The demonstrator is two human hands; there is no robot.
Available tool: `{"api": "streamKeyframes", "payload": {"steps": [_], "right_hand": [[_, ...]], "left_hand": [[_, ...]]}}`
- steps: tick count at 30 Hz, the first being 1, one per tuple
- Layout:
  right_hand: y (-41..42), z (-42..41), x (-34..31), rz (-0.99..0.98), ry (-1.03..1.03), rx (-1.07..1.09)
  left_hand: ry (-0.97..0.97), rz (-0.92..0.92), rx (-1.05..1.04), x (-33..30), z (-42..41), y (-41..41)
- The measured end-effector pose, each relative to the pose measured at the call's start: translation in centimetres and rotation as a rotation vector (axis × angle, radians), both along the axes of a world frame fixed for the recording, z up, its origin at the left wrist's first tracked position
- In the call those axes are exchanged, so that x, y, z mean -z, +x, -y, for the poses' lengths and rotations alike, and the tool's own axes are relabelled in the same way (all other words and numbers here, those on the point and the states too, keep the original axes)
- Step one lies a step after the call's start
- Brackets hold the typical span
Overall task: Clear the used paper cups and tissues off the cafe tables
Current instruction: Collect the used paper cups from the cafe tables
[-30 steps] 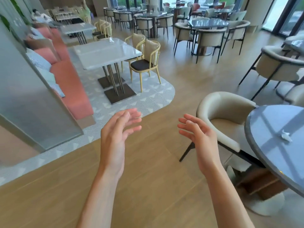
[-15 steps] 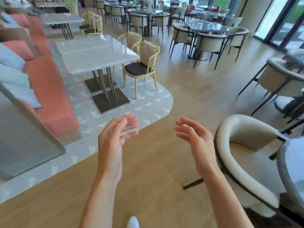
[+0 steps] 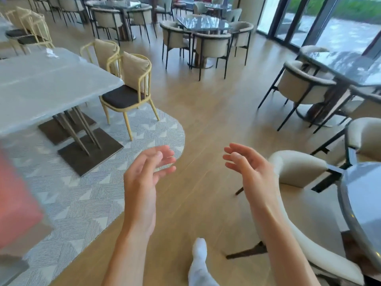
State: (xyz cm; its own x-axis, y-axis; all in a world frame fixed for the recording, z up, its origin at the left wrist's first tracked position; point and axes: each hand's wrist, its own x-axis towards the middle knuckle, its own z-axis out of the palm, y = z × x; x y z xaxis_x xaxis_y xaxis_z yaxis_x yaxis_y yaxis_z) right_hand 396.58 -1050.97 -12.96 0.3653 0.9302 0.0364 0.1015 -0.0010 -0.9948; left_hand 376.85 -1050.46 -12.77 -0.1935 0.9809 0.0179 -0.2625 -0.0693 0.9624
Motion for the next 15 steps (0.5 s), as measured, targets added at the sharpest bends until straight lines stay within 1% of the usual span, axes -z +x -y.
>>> {"api": "streamKeyframes", "payload": {"steps": [4, 6, 8, 11, 15], "right_hand": [[1.8, -8.8, 1.8, -0.017, 0.010, 0.035], [2.9, -14.3, 2.2, -0.035, 0.027, 0.044], [3.9, -19.9, 1.8, -0.064, 0.025, 0.038], [5.5, -27.7, 0.7, -0.083, 0.036, -0.013], [7.4, -36.1, -0.7, -0.101, 0.063, -0.032]], "left_hand": [[-0.010, -0.032, 0.003, 0.8, -8.6, 1.7], [0.001, -0.077, 0.006, 0.8, -13.9, 2.9], [0.000, -0.104, 0.006, 0.0, -19.5, 4.1], [0.036, -0.096, -0.005, -1.9, -27.3, 5.6], [0.063, -0.093, -0.016, -3.6, -35.7, 7.6]]}}
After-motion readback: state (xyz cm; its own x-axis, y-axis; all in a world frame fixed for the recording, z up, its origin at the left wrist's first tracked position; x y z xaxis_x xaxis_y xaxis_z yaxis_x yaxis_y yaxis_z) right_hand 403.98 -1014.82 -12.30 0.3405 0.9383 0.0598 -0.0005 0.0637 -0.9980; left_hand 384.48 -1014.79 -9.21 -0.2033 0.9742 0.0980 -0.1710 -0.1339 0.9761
